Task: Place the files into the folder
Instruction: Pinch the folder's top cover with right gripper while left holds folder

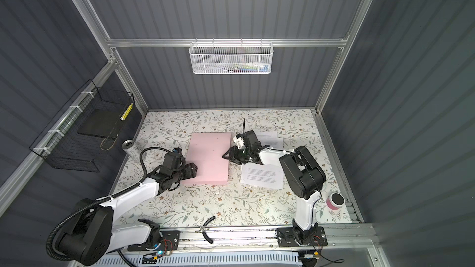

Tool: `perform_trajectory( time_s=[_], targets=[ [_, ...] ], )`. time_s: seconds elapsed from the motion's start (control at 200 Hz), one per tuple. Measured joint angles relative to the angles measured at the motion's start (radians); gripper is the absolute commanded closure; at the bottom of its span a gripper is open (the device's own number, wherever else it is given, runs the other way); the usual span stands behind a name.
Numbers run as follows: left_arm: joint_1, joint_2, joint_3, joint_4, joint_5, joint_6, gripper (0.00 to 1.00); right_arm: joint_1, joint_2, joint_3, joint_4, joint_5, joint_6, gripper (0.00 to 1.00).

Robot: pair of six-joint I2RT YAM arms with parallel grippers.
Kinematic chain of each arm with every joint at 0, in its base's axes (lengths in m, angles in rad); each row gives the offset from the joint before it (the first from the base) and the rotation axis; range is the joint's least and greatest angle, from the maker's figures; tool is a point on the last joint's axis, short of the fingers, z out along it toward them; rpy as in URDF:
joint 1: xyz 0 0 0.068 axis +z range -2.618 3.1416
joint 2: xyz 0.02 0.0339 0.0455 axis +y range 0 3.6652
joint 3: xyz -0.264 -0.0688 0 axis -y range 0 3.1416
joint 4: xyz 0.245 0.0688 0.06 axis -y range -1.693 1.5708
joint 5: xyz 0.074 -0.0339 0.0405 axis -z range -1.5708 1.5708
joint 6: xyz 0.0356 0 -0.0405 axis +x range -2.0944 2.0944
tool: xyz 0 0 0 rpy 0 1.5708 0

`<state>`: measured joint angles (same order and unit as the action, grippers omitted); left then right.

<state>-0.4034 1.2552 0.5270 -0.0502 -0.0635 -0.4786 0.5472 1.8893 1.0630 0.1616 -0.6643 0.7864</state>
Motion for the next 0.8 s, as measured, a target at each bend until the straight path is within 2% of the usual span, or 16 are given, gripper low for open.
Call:
perform_trajectory(
  time_s=[0.075, 0.23, 0.405, 0.555, 0.68, 0.801],
  targets=[
    [0.000, -0.003, 0.000, 0.006, 0.016, 0.005, 0.22, 0.004, 0.000, 0.003, 0.013, -0.014, 0.005, 0.65],
    [0.000, -0.037, 0.000, 0.009, 0.056, 0.027, 0.22, 0.004, 0.006, 0.003, 0.060, -0.061, 0.039, 0.68],
    [0.000, -0.028, 0.000, 0.021, 0.097, 0.042, 0.23, 0.005, 0.049, 0.004, 0.166, -0.124, 0.100, 0.68],
    [0.000, 0.009, 0.000, 0.047, 0.127, 0.048, 0.23, 0.011, 0.086, 0.011, 0.184, -0.143, 0.123, 0.70],
    [0.000, 0.024, 0.001, 0.058, 0.144, 0.056, 0.23, 0.023, 0.116, 0.050, 0.183, -0.145, 0.136, 0.81],
    [0.000, 0.030, 0.003, 0.069, 0.151, 0.061, 0.23, 0.029, 0.147, 0.094, 0.190, -0.151, 0.141, 1.00]
  ],
)
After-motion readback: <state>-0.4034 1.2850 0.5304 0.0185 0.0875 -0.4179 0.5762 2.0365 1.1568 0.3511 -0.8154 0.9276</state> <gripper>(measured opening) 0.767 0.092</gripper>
